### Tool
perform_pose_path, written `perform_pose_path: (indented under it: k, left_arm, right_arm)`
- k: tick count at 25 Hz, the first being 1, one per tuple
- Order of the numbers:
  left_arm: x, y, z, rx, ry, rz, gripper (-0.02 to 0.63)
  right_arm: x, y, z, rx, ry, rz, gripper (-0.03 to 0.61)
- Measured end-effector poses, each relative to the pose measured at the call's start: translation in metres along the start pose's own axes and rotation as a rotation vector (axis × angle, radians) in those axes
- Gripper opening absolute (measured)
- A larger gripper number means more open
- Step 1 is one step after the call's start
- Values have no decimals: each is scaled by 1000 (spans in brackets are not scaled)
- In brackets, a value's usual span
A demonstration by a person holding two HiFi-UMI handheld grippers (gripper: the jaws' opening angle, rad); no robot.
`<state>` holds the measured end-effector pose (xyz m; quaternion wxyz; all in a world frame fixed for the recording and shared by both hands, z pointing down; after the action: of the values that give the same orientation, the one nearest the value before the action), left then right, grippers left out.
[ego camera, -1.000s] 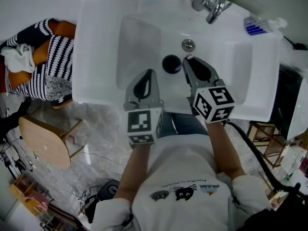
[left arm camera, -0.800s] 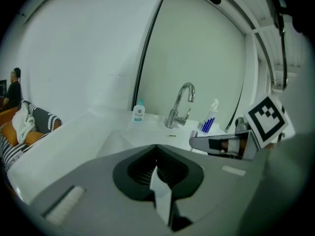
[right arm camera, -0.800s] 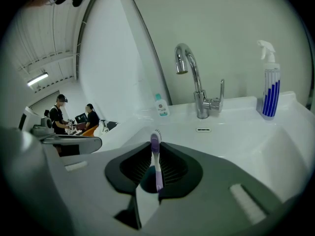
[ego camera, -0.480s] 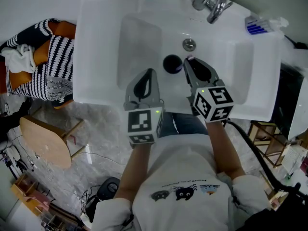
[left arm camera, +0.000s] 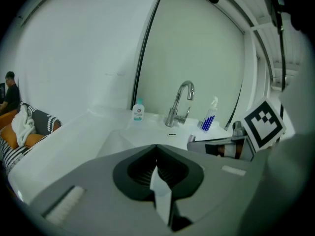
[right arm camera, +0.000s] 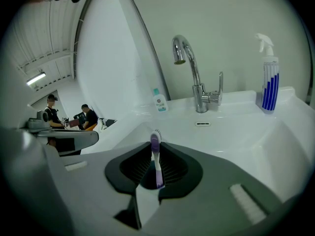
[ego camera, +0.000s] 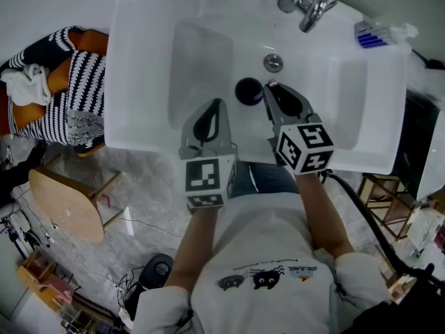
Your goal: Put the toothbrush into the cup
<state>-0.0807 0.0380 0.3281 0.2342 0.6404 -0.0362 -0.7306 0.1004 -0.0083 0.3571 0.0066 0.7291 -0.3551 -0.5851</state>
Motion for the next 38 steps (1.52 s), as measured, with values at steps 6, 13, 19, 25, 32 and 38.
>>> perform_pose_path:
  k: [6, 13, 19, 25, 32, 38]
  left_arm:
    - [-1, 2, 1, -2, -1, 3, 0]
    - [-2, 4, 2, -1, -2, 11, 0]
    - [-3, 7, 3, -3, 0, 20, 0]
    - [-4, 11, 3, -14, 4, 29, 0]
    - [-2, 16, 4, -18, 5, 37, 0]
    - [-2, 20, 6, -21, 5, 43, 0]
  right_arm:
    - [-4, 4, 0, 1, 2, 11, 52]
    - [-10, 9, -1, -1, 3, 31, 52]
    - [-13, 13, -2, 4, 9, 42, 52]
    - [-15, 19, 0, 14, 10, 51, 52]
    - [-18, 25, -1, 21, 20, 70, 52]
    - [-19, 30, -2, 27, 21, 85, 52]
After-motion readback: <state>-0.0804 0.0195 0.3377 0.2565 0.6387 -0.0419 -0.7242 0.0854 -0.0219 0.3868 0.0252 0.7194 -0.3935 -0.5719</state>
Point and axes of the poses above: the fingertips, and each gripper's own axes: y forward along the fingers, z to its left, x out of its top, the point moved 9 cm from there along -y, backward along the fingers, and after that the axes turned 8 degrees about -z, right-handed, at the moved point
